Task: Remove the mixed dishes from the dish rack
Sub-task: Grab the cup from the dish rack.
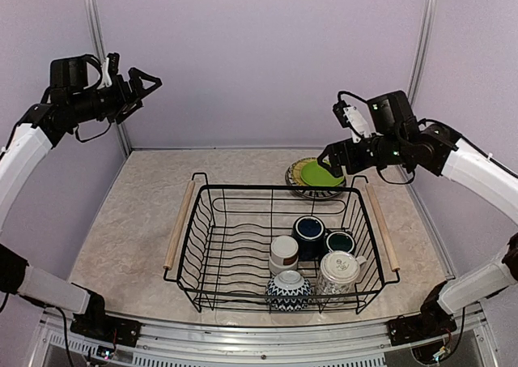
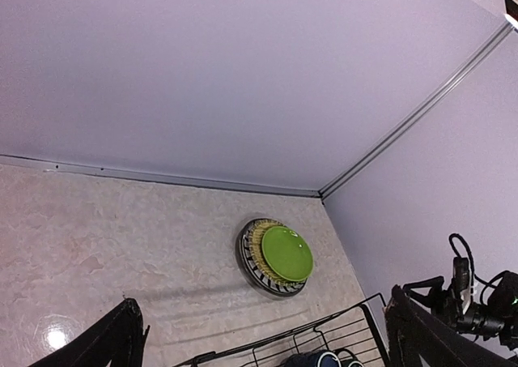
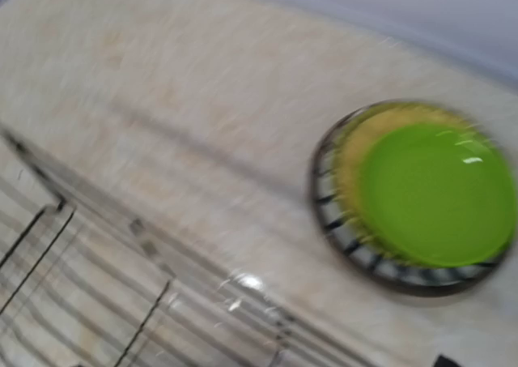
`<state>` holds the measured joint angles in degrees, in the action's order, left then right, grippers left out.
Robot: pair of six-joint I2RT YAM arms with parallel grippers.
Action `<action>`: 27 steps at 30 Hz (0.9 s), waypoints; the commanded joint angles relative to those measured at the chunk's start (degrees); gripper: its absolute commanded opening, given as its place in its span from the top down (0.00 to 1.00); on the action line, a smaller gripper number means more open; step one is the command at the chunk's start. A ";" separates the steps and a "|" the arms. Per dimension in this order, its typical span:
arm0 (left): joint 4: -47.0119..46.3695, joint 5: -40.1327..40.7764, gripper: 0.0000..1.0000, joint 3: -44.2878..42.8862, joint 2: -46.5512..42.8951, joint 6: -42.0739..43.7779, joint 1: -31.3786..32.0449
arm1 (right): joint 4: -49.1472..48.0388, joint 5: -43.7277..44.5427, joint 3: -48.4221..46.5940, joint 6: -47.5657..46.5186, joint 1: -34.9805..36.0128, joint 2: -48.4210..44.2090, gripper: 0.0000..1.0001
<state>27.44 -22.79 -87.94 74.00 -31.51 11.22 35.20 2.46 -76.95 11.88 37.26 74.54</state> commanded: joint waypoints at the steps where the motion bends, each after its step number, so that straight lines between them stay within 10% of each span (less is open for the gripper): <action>1: -1.55 1.58 0.01 2.67 1.64 0.71 -0.61 | 1.03 3.73 -2.29 1.64 7.00 5.63 0.09; 14: -3.30 4.26 0.01 9.66 -4.68 6.78 -0.27 | 8.87 5.84 -14.24 4.87 20.41 26.78 0.00; 27: -2.37 0.56 0.01 8.76 -2.48 5.42 -0.58 | 15.47 -2.27 -11.46 5.54 22.97 28.20 0.01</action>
<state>25.10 -20.82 -78.67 70.24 -26.33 10.92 47.68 3.62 -89.43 16.99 58.96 103.85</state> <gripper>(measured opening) 0.990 0.997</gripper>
